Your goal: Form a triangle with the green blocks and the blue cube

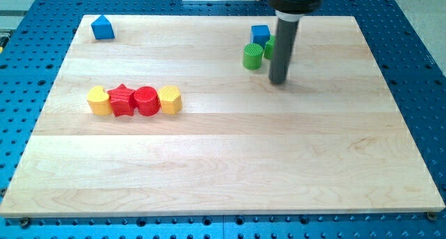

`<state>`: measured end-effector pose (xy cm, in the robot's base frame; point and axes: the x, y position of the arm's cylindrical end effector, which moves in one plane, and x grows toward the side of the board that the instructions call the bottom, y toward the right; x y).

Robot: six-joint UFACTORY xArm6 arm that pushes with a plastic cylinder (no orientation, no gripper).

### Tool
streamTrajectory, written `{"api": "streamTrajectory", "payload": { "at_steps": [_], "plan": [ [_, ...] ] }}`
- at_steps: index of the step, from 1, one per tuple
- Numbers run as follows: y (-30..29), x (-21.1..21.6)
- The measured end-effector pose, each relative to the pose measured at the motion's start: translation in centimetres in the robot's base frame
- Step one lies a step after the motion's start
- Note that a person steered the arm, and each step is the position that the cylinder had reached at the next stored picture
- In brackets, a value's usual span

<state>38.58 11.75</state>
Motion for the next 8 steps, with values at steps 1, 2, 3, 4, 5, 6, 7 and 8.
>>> {"api": "streamTrajectory", "payload": {
  "at_steps": [1,2,3,4,5,6,7,8],
  "plan": [
    [5.4,-1.4],
    [6.1,-6.6],
    [5.4,-10.6],
    [3.4,-15.3],
    [-2.4,-15.3],
    [-7.1,-15.2],
    [-9.1,-14.4],
    [-6.7,-16.0]
  ]
}}
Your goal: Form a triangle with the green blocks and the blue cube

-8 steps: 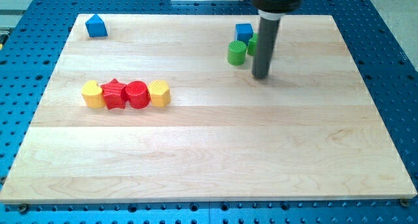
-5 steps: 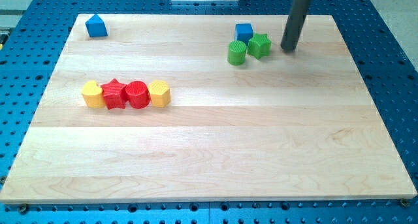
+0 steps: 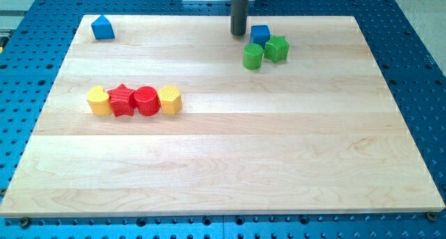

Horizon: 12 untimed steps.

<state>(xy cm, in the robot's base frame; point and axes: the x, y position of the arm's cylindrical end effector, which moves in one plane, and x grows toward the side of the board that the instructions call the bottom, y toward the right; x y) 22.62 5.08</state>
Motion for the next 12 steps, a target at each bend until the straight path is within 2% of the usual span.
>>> {"api": "streamTrajectory", "payload": {
  "at_steps": [1,2,4,6,9,11,12],
  "plan": [
    [4.0,-2.2],
    [2.8,-0.2],
    [1.2,11.1],
    [1.1,16.3],
    [13.2,15.5],
    [12.5,11.1],
    [12.7,6.4]
  ]
}}
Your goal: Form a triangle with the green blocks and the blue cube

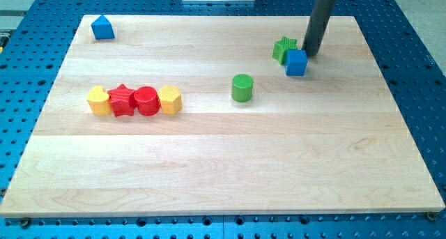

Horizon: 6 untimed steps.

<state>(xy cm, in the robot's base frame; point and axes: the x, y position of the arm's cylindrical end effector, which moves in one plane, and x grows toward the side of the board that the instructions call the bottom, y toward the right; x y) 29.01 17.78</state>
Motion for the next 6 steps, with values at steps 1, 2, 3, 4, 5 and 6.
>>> {"api": "streamTrajectory", "payload": {
  "at_steps": [1,2,3,4,5,6],
  "plan": [
    [-2.5,-0.1],
    [-5.8,0.5],
    [-8.7,0.6],
    [-5.5,0.6],
    [-2.3,0.9],
    [-3.1,3.5]
  ]
}}
